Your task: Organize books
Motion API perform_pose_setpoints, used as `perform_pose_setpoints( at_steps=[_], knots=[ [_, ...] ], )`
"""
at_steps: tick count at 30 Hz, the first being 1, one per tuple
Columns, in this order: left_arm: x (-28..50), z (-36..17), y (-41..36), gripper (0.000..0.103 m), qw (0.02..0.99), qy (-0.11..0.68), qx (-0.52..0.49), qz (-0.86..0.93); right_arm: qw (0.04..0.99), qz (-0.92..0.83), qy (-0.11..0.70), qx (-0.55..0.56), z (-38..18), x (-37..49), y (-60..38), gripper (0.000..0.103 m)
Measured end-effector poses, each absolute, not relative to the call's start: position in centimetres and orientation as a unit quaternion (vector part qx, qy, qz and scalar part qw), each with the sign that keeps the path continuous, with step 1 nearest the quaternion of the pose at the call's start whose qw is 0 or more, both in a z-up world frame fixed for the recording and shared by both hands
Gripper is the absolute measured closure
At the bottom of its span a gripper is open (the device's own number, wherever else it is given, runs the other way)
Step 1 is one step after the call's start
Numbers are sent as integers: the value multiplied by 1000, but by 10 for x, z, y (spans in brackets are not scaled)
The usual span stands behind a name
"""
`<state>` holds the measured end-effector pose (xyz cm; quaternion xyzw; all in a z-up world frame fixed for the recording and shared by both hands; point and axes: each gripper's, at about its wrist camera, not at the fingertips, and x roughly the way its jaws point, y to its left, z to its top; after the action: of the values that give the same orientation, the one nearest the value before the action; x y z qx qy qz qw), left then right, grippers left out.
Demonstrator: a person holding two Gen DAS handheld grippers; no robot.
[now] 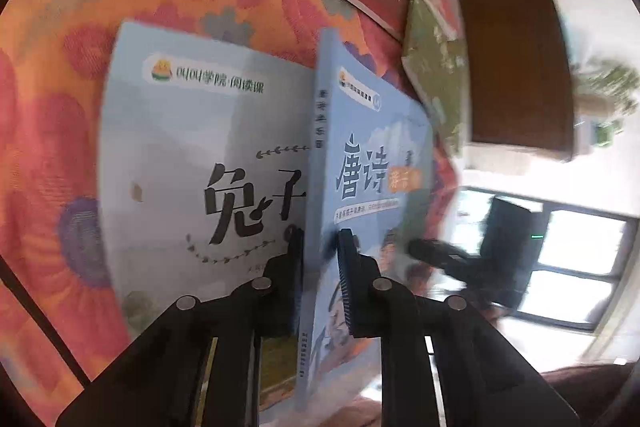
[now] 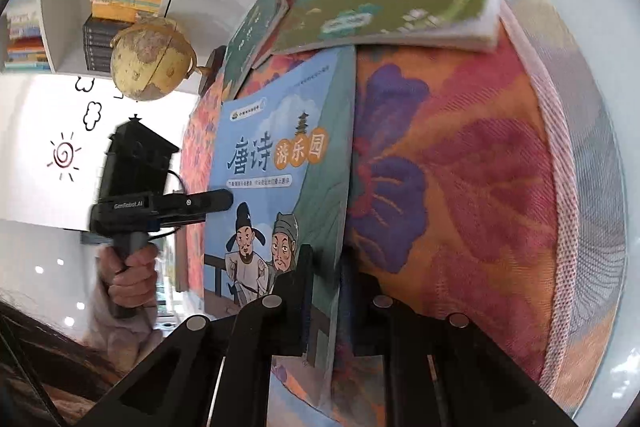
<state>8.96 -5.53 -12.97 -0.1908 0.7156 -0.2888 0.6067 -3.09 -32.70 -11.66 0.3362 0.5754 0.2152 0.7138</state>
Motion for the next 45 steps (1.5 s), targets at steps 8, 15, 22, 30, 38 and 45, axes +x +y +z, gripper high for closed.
perform_pose_setpoints(
  at_steps=[8,15,22,30,38,45],
  knots=[
    [63,-96,-73,85,674,687,-70,-262,729,214,570,313,-101,-31,-310,91],
    [43,-94,-62,84,686,680,-44,-255,737,220,572,285,-84,-27,-287,91],
    [40,-100,-37,74,691,679,-63,-241,734,226,581,268,-86,-16,-261,91],
    [45,-104,-43,16,662,686,-124,-277,735,194,606,235,-101,-11,-247,89],
    [45,-103,-25,73,681,682,-138,-228,737,198,605,228,-98,-8,-242,89],
    [34,-101,-11,81,696,681,-113,-197,737,222,598,223,-84,-6,-228,89]
  ],
)
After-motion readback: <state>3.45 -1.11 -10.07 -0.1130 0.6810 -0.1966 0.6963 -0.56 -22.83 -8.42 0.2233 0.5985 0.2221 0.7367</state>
